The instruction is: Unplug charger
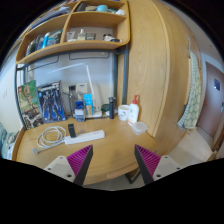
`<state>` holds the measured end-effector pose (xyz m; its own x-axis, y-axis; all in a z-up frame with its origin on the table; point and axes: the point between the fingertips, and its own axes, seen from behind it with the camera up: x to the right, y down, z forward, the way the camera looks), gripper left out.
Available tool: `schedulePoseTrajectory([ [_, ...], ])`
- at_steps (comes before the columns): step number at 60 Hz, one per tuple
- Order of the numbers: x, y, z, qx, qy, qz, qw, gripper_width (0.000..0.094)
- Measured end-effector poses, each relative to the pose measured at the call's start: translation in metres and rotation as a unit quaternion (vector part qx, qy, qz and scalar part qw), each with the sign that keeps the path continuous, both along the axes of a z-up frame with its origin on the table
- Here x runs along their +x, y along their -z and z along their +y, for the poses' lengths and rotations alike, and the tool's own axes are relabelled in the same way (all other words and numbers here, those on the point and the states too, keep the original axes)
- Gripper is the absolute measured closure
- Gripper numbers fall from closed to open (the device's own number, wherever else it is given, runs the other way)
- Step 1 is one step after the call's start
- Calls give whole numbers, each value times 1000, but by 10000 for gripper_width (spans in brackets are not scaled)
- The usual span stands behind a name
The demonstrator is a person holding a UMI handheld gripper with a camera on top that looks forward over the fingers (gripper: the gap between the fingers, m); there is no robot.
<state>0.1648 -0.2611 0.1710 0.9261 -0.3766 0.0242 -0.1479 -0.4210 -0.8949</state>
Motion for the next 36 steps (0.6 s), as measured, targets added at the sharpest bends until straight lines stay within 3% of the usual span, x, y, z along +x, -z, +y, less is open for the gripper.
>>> schedulePoseTrajectory([
  [11,-37,49,22,-41,-50,19,998,92],
  [23,-91,101,95,-65,-126,45,989,89],
  [36,-122,122,189,-60,-187,48,979,88],
])
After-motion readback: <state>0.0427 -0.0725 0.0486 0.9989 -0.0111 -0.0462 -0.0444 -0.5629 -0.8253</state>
